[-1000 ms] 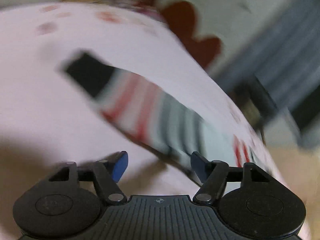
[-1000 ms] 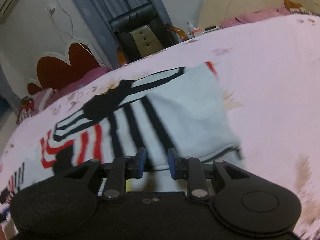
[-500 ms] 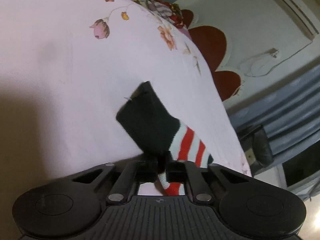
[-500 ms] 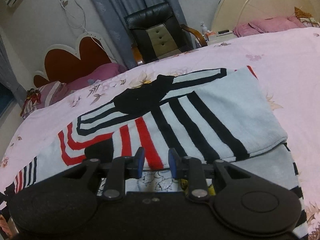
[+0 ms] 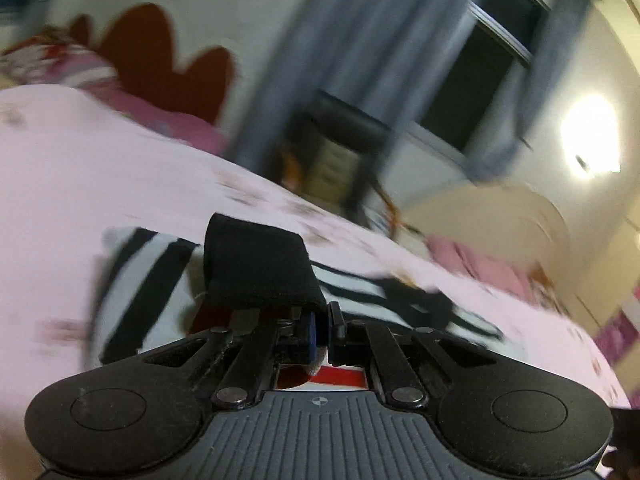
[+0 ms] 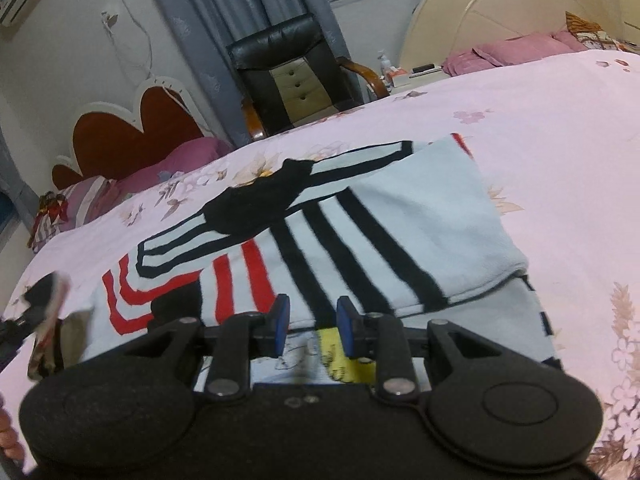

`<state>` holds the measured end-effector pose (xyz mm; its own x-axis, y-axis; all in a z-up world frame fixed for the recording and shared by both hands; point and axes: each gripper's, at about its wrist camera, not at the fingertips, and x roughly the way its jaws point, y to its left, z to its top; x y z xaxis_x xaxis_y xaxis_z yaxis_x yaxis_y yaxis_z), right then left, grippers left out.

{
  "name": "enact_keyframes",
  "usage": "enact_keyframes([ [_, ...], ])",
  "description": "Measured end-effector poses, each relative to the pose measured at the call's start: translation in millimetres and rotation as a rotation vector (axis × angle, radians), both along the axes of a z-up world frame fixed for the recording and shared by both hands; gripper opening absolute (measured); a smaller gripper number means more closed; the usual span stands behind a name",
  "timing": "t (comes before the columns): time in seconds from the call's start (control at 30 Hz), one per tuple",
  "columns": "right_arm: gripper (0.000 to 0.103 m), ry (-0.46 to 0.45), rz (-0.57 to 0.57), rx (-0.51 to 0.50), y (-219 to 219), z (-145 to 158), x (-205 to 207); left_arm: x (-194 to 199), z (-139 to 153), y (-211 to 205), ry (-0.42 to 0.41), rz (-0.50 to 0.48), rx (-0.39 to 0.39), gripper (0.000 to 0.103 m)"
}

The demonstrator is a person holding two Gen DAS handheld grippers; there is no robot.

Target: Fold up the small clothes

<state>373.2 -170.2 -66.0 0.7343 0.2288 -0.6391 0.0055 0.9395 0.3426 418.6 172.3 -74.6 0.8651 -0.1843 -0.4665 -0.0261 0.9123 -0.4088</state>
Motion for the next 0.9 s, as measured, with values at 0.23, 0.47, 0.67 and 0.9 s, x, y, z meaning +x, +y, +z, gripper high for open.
enact_keyframes([
  [0.23,0.027,-0.001,-0.06,0.056,-38,-3,-8,53,-11,-124,0.109,-0.222,0.094,0.005],
  [0.47,0.041,0.005,-0.068,0.119,-63,-10,-8,41,-26,-191,0.116,-0.328,0.188,0.064],
  [0.67,0.043,0.009,0.007,0.208,-48,-17,11,-14,-2,-137,0.045,-0.211,0.205,0.064],
  [0.9,0.042,0.062,0.064,0.276,-14,-39,48,-65,-13,-35,0.097,0.002,0.296,0.064],
])
